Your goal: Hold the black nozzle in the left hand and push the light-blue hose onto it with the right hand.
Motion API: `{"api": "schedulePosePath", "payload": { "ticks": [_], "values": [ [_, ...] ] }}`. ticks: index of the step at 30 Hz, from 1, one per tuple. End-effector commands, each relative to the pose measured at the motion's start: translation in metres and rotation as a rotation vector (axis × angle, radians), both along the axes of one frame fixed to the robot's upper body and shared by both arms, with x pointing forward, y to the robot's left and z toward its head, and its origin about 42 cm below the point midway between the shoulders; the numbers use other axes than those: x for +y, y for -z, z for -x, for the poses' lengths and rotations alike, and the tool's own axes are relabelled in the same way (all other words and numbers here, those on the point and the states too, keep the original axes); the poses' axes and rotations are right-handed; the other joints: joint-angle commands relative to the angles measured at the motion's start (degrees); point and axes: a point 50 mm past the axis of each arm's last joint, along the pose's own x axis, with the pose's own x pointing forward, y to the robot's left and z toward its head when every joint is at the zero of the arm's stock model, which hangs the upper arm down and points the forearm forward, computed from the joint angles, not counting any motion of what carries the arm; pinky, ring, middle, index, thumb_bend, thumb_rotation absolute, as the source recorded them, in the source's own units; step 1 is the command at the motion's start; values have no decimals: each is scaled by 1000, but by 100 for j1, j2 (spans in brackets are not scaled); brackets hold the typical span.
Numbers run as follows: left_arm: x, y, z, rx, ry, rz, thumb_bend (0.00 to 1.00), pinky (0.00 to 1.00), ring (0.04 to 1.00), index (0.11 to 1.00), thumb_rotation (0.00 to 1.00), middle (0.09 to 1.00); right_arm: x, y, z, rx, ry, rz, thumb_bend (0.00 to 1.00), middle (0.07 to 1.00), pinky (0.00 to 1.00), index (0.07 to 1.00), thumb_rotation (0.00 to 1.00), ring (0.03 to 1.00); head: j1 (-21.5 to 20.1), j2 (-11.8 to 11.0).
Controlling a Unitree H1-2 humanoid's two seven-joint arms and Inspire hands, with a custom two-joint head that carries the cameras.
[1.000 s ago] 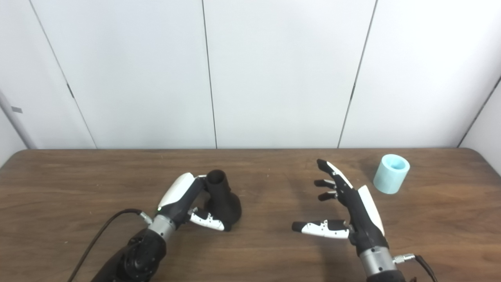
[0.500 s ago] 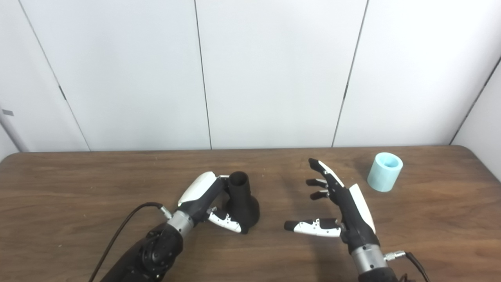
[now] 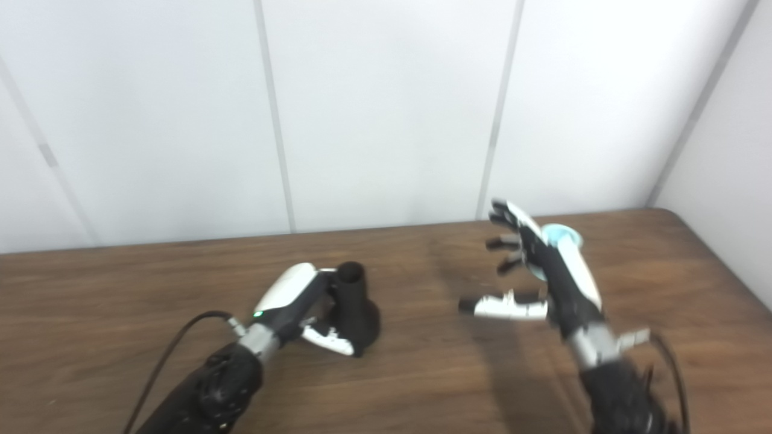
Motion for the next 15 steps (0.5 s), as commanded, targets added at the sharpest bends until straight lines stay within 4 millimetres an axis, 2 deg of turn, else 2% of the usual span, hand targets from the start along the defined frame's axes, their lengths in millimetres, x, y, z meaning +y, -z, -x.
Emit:
{"api": "schedulePosePath", "payload": {
  "ticks": [1, 4, 7, 10, 15],
  "values": [
    [13, 49, 17, 152, 13, -117, 526, 860, 588, 487, 0, 487, -14, -48, -13, -88, 10, 112, 763, 796, 487, 907, 163, 646, -287, -148],
    [22, 53, 18, 141, 9, -120, 526, 857, 596, 488, 0, 484, -27, -78, -25, -33, 67, 250, 775, 810, 514, 904, 148, 680, -456, -223],
    [29, 57, 18, 131, 6, -122, 526, 851, 600, 488, 0, 485, -29, -94, -33, 36, 93, 326, 785, 829, 539, 903, 121, 703, -766, -359],
    [40, 64, 18, 129, 10, -105, 526, 851, 605, 485, 0, 489, -36, -116, -50, 147, 137, 435, 835, 882, 626, 898, 130, 774, -943, -414],
    [47, 71, 16, 142, 15, -68, 526, 855, 588, 483, 0, 492, -45, -129, -73, 203, 206, 523, 861, 904, 685, 895, 135, 832, -1011, -442]
  ]
}}
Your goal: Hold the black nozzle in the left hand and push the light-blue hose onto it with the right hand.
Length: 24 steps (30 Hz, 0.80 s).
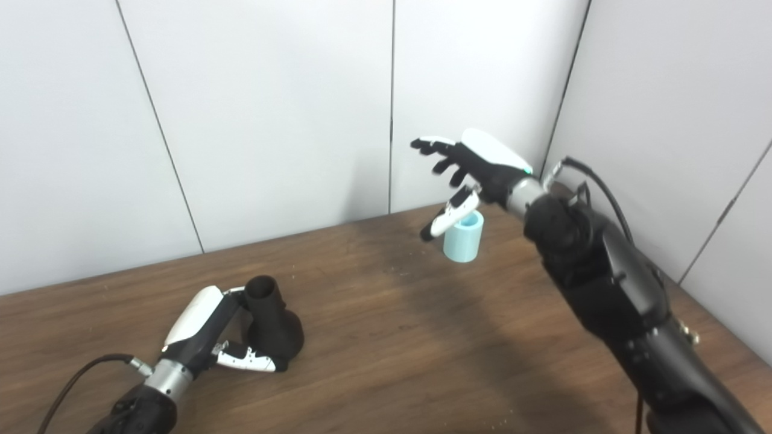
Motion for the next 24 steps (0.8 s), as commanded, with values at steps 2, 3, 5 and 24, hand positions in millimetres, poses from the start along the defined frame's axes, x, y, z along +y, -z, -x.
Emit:
{"api": "schedulePosePath", "payload": {
  "ticks": [2, 3, 5, 24],
  "values": [
    [28, 55, 18, 175, -22, -152, 526, 855, 584, 483, 0, 492, -9, -35, -8, -71, 56, 79, 864, 905, 706, 895, 137, 844, -9, 6],
    [28, 55, 19, 176, -22, -152, 526, 855, 584, 483, 0, 492, -11, -35, -12, -62, 70, 97, 865, 906, 710, 896, 138, 846, -30, 1],
    [30, 56, 20, 175, -24, -161, 526, 860, 584, 483, 0, 492, -16, -35, -23, -36, 101, 136, 865, 912, 700, 893, 152, 828, -38, -4],
    [31, 58, 23, 153, -24, -212, 525, 843, 602, 479, 0, 497, -41, -5, -78, 253, 201, 139, 905, 962, 858, 912, 182, 941, 0, -17]
  ]
}}
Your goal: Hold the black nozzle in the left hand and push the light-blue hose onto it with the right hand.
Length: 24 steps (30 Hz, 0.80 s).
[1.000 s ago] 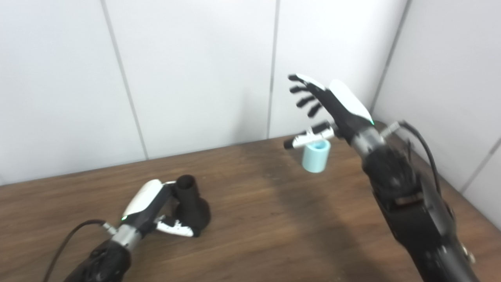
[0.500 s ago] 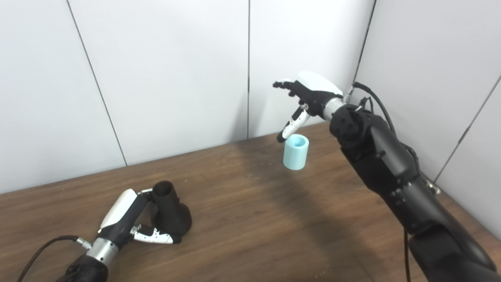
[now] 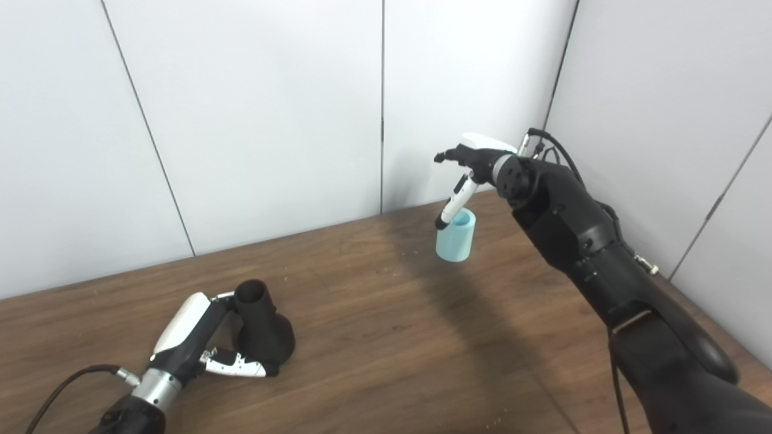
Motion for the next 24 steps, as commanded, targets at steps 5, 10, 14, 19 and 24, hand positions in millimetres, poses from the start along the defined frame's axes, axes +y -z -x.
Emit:
{"api": "schedulePosePath", "payload": {
  "ticks": [5, 10, 14, 19, 24],
  "values": [
    [26, 54, 23, 162, -35, -221, 525, 838, 604, 478, 0, 499, -6, -25, -6, -25, 18, 13, 927, 968, 878, 915, 157, 952, 25, 25],
    [27, 52, 23, 161, -34, -216, 525, 837, 604, 481, 0, 495, -8, -14, -9, 13, 24, 11, 927, 953, 792, 888, 149, 916, 22, 39],
    [27, 53, 24, 161, -37, -218, 526, 835, 605, 481, 0, 495, -8, -1, -8, 23, 21, 42, 923, 917, 905, 832, 151, 899, 31, 49],
    [27, 54, 24, 162, -39, -220, 526, 832, 603, 481, 0, 495, -9, 13, -7, 4, 11, 7, 920, 863, 746, 827, 125, 836, 27, 72],
    [27, 52, 24, 166, -36, -219, 526, 832, 600, 481, 0, 495, -8, 22, -6, -11, -3, 11, 917, 857, 700, 840, 111, 811, 75, 118]
  ]
}}
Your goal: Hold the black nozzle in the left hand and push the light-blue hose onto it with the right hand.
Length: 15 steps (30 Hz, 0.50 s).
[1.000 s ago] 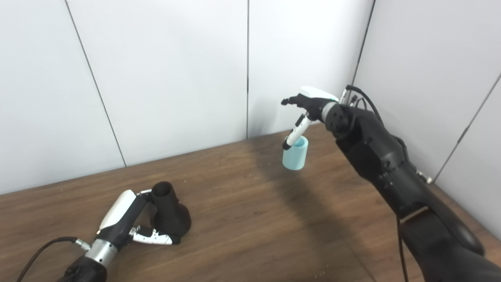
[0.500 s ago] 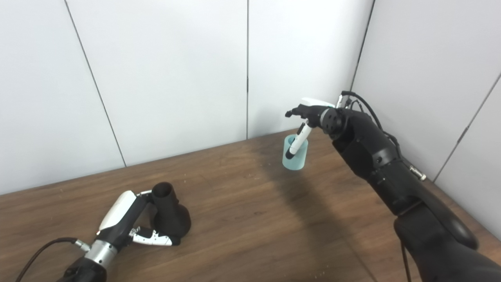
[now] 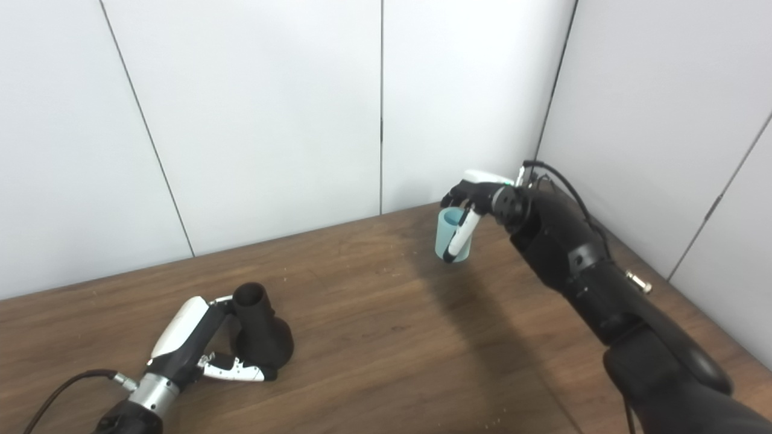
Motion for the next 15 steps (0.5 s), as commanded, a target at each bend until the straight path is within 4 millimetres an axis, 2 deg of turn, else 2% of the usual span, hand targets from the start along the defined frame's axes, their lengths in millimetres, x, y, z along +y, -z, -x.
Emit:
{"api": "schedulePosePath", "payload": {
  "ticks": [1, 8, 15],
  "values": [
    [25, 51, 19, 175, -40, -216, 526, 832, 599, 481, 0, 495, -5, -30, -5, -103, -5, 32, 910, 857, 697, 838, 105, 810, -4, 3],
    [24, 51, 20, 175, -42, -221, 526, 831, 602, 481, 0, 495, 0, -18, -8, -114, -5, 37, 886, 860, 680, 824, 81, 793, 17, 29],
    [27, 50, 21, 173, -38, -228, 526, 831, 594, 482, 0, 493, -1, -12, -5, -184, -29, 72, 845, 774, 602, 770, 38, 695, 64, 81]
  ]
}}
